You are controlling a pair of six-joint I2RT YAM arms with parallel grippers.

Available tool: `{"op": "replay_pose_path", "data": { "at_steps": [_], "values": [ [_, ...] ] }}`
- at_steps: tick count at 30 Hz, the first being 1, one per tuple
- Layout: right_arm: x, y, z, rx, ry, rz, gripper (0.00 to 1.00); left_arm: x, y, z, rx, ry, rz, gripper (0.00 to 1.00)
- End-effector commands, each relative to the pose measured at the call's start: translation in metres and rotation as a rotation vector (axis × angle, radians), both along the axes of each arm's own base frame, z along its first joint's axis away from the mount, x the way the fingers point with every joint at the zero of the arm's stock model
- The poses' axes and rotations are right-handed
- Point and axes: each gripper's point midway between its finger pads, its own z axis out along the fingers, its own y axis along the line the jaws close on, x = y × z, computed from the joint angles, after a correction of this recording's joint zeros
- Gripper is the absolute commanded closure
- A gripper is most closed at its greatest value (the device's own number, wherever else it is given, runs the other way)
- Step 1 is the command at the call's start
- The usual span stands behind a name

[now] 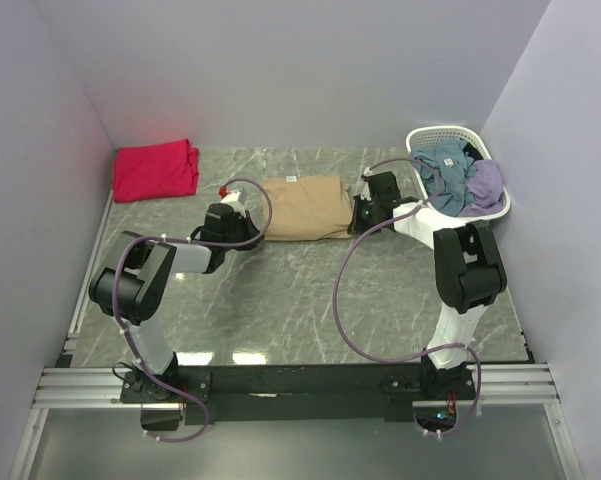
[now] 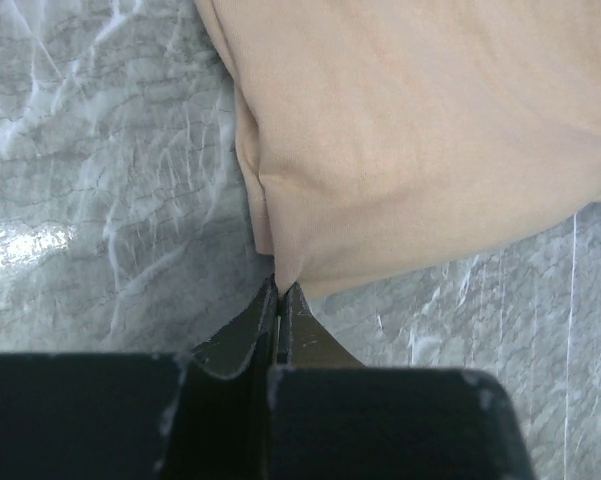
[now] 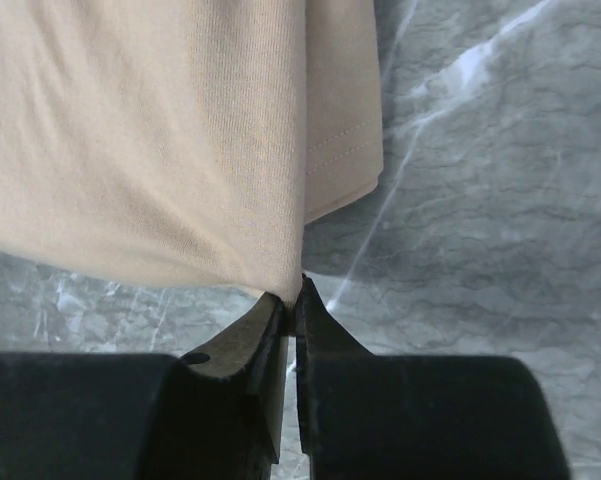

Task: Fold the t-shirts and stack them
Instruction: Fold the tshirt

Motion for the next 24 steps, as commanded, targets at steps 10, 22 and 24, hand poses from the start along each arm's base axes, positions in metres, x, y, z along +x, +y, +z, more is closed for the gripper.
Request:
{"op": "replay_pose_path", "data": {
  "at_steps": [10,22,24],
  "values": [
    [0.006,-0.029,0.026,-0.091,-0.059,-0.063,0.53,0.014,0.018,-0.001,0.059,-0.015,0.038,0.94],
    [-0.011,0.014,0.029,0.119,-0.040,0.078,0.52,0.012,0.007,0.001,0.023,-0.013,0.000,0.68],
    [-0.015,0.020,0.029,0.138,-0.032,0.096,0.52,0.013,0.006,0.001,0.022,-0.013,-0.001,0.68]
  ]
}}
